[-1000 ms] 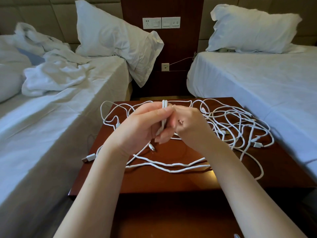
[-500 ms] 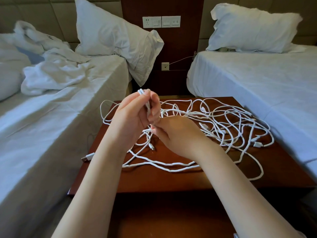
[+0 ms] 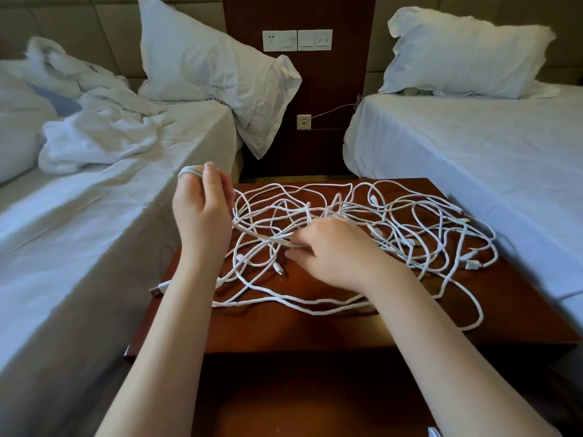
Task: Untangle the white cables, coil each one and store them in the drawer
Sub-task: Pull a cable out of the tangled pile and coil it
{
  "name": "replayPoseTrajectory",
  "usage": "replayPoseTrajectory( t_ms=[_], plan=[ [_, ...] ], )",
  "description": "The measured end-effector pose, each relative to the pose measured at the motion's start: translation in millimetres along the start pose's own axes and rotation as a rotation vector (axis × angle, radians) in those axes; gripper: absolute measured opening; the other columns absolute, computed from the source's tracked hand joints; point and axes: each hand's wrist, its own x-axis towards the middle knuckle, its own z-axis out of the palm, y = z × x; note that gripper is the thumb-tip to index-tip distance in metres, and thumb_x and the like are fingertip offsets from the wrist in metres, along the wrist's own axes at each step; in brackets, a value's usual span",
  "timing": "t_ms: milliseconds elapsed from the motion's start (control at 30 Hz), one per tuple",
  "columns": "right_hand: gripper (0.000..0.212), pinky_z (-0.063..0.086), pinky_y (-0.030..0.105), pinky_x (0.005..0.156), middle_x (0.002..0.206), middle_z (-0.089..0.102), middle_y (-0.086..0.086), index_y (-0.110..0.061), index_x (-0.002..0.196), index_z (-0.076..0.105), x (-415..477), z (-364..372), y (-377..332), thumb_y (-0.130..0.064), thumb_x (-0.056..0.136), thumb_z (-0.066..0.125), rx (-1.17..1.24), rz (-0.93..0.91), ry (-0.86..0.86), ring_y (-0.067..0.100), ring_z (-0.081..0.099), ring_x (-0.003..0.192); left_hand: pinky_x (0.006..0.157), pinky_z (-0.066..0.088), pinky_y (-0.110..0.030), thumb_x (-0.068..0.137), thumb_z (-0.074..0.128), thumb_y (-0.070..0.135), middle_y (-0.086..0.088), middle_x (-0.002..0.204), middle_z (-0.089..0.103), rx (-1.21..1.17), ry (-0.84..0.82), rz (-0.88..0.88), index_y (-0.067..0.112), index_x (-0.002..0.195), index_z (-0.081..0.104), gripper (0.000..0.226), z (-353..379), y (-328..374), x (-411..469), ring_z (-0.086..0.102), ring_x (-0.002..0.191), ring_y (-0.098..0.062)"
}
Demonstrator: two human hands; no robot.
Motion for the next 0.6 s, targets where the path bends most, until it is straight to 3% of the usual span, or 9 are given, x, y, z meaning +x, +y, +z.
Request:
replayPoseTrajectory(
  t_ms=[133,267,367,600],
  plan=[
    [0.023,0.034,0.03,0.077,0.074,0.052,-0.011,-0.023,0.081,0.06,3,3,6,-0.032,0.099,0.049,-0.05,-0.043,0.202,0.012,0.046,0.077,0.067,0.041,-0.038,0.097,0.039,0.03,-0.014,0.068,0.06,0.401,-0.079,0.046,-0.004,0.07,0.054,0.047,-1,-14,1,0.056,0.064,-0.026],
    [0.012,0.041,0.032,0.067,0.078,0.068,0.0,-0.014,0.086,0.072,7,5,16,-0.018,0.09,0.062,-0.104,-0.096,0.434,0.021,0.06,0.076,0.064,0.043,-0.035,0.1,0.044,0.019,-0.013,0.073,0.06,0.539,-0.428,0.019,0.006,0.067,0.051,0.036,8,-6,-13,0.056,0.065,-0.025],
    [0.017,0.043,0.028,0.066,0.082,0.07,0.003,-0.012,0.091,0.076,5,-1,27,-0.016,0.087,0.06,-0.069,-0.085,0.533,0.022,0.063,0.076,0.052,0.042,-0.025,0.101,0.043,0.021,-0.001,0.061,0.054,0.423,-0.661,-0.118,0.018,0.063,0.045,0.038,15,5,-22,0.051,0.053,-0.013],
    [0.017,0.051,0.034,0.059,0.082,0.07,0.007,-0.01,0.096,0.076,2,-12,33,-0.011,0.085,0.063,-0.068,-0.079,0.69,0.025,0.064,0.075,0.046,0.029,-0.018,0.103,0.035,0.033,0.008,0.042,0.039,0.129,-0.91,-0.301,0.016,0.063,0.047,0.046,19,21,-30,0.033,0.042,-0.009]
  ],
)
